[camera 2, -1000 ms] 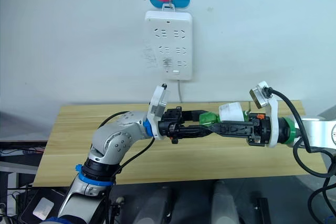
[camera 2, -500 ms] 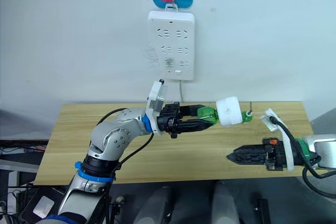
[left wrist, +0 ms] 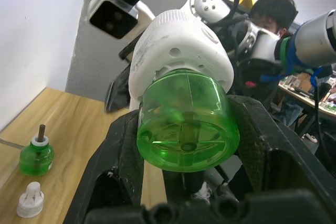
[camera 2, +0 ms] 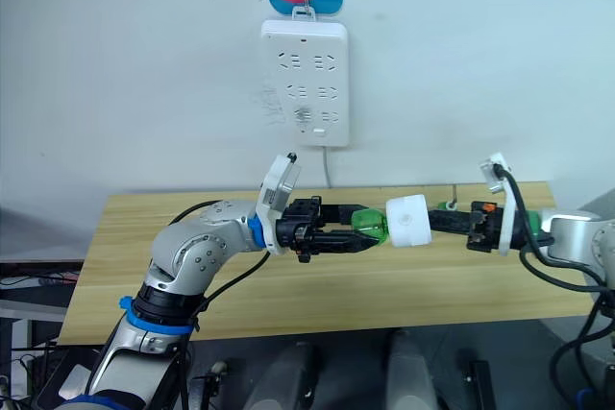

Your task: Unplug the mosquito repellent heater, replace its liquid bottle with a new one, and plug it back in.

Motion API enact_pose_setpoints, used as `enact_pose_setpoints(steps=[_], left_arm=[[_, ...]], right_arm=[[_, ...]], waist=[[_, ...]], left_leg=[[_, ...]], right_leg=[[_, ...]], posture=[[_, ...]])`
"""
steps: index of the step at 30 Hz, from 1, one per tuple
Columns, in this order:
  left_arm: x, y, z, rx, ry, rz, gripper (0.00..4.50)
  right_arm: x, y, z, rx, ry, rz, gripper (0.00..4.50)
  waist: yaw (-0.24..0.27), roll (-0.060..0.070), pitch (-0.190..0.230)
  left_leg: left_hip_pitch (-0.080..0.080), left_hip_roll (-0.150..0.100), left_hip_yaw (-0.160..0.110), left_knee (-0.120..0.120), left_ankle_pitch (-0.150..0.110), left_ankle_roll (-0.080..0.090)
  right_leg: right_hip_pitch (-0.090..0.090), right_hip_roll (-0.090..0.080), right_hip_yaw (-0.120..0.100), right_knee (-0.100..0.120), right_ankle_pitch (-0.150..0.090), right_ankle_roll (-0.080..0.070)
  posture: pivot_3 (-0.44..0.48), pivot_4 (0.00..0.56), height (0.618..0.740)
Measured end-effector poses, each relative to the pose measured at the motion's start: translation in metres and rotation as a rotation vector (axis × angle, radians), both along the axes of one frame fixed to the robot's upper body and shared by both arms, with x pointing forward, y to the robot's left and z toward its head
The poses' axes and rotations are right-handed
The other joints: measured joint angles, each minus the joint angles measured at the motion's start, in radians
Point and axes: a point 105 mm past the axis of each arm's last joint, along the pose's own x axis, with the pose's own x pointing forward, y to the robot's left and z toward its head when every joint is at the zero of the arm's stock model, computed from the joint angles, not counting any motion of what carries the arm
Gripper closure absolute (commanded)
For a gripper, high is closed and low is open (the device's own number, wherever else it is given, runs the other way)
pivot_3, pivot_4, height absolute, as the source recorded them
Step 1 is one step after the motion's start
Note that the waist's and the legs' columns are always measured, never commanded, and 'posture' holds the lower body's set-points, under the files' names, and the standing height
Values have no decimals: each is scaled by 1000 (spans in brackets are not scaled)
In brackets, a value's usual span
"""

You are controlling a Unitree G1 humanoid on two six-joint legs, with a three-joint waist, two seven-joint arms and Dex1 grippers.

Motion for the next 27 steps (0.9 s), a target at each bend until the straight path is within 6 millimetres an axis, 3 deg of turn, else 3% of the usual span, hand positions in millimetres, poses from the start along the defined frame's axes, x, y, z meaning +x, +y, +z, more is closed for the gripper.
enact_pose_setpoints(steps=[3,6,9,13,22,27], left_arm=[[0,0,3,-15,-7,-2,2243],[6,2,7,-37,-38,47,2243],[15,-2,-2,-8,-49,96,2243],[16,-2,-7,-3,-48,110,2243],[9,-1,-14,21,-49,91,2243],[5,1,-15,31,-49,69,2243]], right_arm=[[-6,5,-3,-5,24,9,4483],[-30,18,-4,26,69,108,4483],[-57,32,9,88,76,219,4483],[-64,43,20,139,63,231,4483],[-34,59,65,200,-94,237,4483],[-6,56,73,173,-107,108,4483]], waist=[[2,0,0],[3,0,0],[3,0,0],[-1,0,0],[-3,0,0],[0,0,0]], left_leg=[[0,0,-1,0,0,0],[0,0,-1,0,0,0],[0,0,0,1,0,0],[1,0,1,1,0,0],[0,0,0,0,0,0],[0,0,0,0,0,0]], right_leg=[[0,0,0,0,0,0],[0,0,-1,0,0,0],[1,-1,0,0,0,1],[1,0,0,0,1,1],[1,0,0,0,1,1],[0,0,0,-1,1,1]], posture=[[3,314,740],[7,310,740],[9,308,740],[9,305,740],[12,292,740],[13,289,740]])
